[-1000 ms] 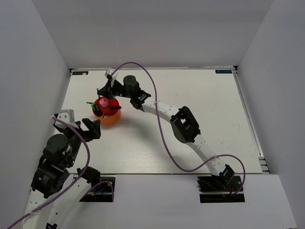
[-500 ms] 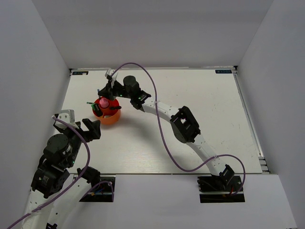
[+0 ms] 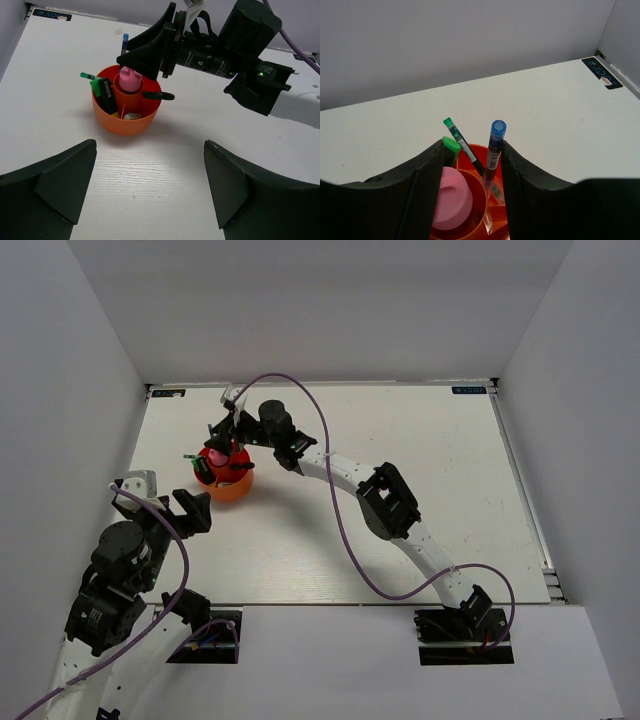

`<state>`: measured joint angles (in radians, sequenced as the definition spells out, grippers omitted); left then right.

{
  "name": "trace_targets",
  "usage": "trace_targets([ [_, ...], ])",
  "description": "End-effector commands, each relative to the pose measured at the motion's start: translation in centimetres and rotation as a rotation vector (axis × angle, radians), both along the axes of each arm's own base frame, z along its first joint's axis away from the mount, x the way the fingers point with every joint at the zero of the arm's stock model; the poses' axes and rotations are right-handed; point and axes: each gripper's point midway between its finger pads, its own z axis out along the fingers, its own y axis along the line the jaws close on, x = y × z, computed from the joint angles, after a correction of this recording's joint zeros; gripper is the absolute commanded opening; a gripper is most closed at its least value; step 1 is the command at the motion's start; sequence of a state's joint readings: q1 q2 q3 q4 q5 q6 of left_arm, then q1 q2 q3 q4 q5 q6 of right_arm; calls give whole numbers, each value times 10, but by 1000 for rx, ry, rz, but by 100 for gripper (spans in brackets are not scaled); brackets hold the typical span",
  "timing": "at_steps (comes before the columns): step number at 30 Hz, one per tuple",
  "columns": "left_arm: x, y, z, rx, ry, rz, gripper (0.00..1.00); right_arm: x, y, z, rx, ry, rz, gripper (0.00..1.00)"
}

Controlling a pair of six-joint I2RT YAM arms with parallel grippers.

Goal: Sort the stationery into containers
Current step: Place the stationery into the container

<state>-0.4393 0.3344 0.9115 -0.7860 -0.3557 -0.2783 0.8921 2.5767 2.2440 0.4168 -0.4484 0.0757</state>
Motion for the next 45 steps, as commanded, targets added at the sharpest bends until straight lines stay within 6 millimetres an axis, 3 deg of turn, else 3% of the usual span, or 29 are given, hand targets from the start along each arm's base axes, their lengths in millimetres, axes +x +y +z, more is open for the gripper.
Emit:
trace_targets([
  [1, -3, 4, 6, -8, -14, 16, 99, -1, -1, 31, 53, -57, 3, 53],
  [6, -5, 5, 6, -14, -14, 16, 99, -1, -2, 32, 46, -52, 3, 60],
  [11, -7, 6, 8, -21, -19, 19, 99, -4, -4, 26, 38, -39, 5, 58],
  [18, -6, 5, 10, -13, -13, 17, 99, 0, -7, 56, 91, -57, -28, 59],
  [23, -6, 5, 16, -12, -17, 14, 99, 6, -24, 93, 129, -93, -51, 59],
  [25, -6, 4, 17, -7, -11, 9, 99, 9, -29, 94, 115, -92, -70, 59],
  [26, -6, 4, 18, -6, -7, 7, 99, 16, -38, 104, 109, -90, -112, 59],
  [28, -5, 3, 15, 5, 21, 8, 99, 22, -52, 105, 39, -70, -145, 59],
  [30, -2, 1, 6, 25, 74, 1, 99, 31, -72, 125, 6, -72, -210, 59],
  [32, 0, -4, -3, 46, 130, -15, 99, 30, -96, 104, -161, -10, -237, 62],
  [33, 1, -7, -13, 65, 179, -31, 99, 25, -106, 115, -182, -10, -241, 64],
  [34, 1, -9, -18, 73, 208, -41, 99, 20, -120, 98, -283, 0, -233, 66],
  [35, 5, -13, -25, 85, 244, -53, 99, 19, -132, 96, -321, 9, -244, 71],
  [36, 6, -23, -37, 96, 297, -103, 99, 4, -159, 94, -420, 49, -238, 75],
  [38, 8, -34, -53, 117, 375, -151, 99, -2, -187, 101, -493, 30, -253, 90],
  [39, 4, -48, -60, 110, 409, -238, 99, -19, -213, 85, -605, 102, -243, 90],
  [41, 5, -67, -79, 103, 501, -328, 99, -21, -246, 81, -705, 85, -291, 90],
  [42, 4, -72, -82, 109, 513, -361, 99, -31, -270, 56, -811, 151, -308, 90],
  [43, 5, -84, -90, 94, 555, -416, 99, -37, -286, 76, -801, 128, -343, 90],
  [45, 4, -94, -103, 81, 588, -466, 99, -36, -333, 32, -968, 180, -474, 90],
])
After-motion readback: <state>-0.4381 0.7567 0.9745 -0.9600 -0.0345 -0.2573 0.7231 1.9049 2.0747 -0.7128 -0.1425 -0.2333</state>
